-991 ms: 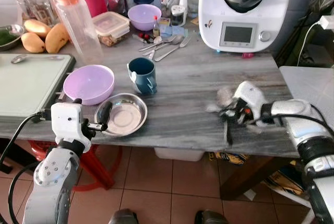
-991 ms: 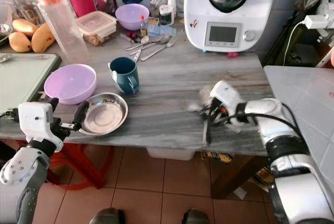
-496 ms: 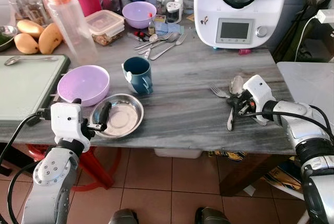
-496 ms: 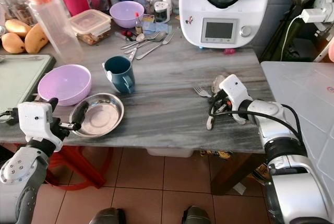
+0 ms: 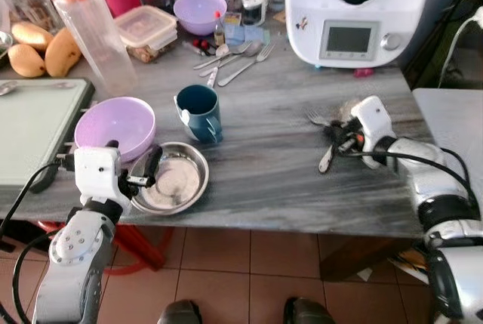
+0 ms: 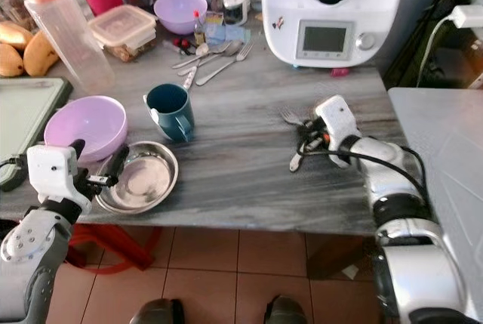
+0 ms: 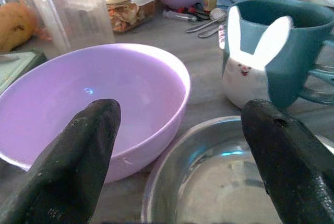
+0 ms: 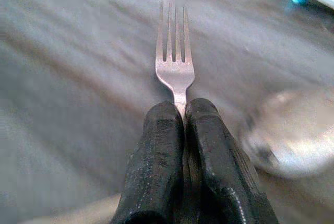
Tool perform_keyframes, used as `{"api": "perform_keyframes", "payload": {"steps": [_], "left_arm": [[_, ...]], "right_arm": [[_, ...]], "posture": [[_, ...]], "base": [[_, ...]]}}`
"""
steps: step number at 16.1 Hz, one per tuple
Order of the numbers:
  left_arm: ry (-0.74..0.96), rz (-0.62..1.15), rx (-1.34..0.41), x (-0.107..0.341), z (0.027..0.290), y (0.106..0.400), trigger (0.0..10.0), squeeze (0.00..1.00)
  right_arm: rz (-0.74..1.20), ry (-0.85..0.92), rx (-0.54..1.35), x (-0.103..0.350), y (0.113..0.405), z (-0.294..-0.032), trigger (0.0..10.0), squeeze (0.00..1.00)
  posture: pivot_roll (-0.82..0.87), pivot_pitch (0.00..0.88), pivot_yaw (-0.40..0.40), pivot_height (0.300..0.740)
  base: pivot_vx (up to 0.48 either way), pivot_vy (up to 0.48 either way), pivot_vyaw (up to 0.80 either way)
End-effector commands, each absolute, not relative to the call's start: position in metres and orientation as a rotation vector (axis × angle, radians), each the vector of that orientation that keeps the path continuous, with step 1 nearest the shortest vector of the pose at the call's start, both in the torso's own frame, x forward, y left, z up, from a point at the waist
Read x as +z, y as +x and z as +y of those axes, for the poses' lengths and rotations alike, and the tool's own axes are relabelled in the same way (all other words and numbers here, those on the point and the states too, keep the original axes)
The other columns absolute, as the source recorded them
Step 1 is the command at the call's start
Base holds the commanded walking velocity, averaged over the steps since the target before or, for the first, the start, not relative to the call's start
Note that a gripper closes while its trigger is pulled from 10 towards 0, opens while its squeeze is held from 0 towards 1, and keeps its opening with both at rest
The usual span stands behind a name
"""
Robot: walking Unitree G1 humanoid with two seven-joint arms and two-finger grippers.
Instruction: Setting the table
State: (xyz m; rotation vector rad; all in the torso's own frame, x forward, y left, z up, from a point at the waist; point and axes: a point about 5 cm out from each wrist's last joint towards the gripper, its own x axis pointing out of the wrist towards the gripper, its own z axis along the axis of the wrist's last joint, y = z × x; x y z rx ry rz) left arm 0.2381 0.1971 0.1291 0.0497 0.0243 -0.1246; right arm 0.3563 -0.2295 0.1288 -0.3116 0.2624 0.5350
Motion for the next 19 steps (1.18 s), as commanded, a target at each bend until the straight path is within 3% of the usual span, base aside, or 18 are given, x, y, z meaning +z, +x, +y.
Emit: {"api": "perform_keyframes", "payload": {"steps": [1, 11, 19], "left_arm": [[0.062, 0.035, -0.126, 0.127, 0.198, 0.238, 10.0, 0.0], [0.051, 0.026, -0.136, 0.125, 0.193, 0.245, 10.0, 0.0], [0.056, 0.023, -0.144, 0.124, 0.192, 0.249, 10.0, 0.0]], "right_arm": [[0.22, -0.287, 0.53, 0.138, 0.361, -0.226, 0.0, 0.0], [0.044, -0.023, 0.567, 0.169, 0.357, -0.175, 0.0, 0.0], [0.171, 0.255, 0.444, 0.146, 0.332, -0.129, 0.0, 0.0]], "posture": [[0.06, 0.079, 0.069, 0.74], [0.04, 0.061, 0.066, 0.74], [0.04, 0.05, 0.067, 0.74]], "base": [[0.0, 0.0, 0.0], [0.0, 0.0, 0.0], [0.0, 0.0, 0.0]]}}
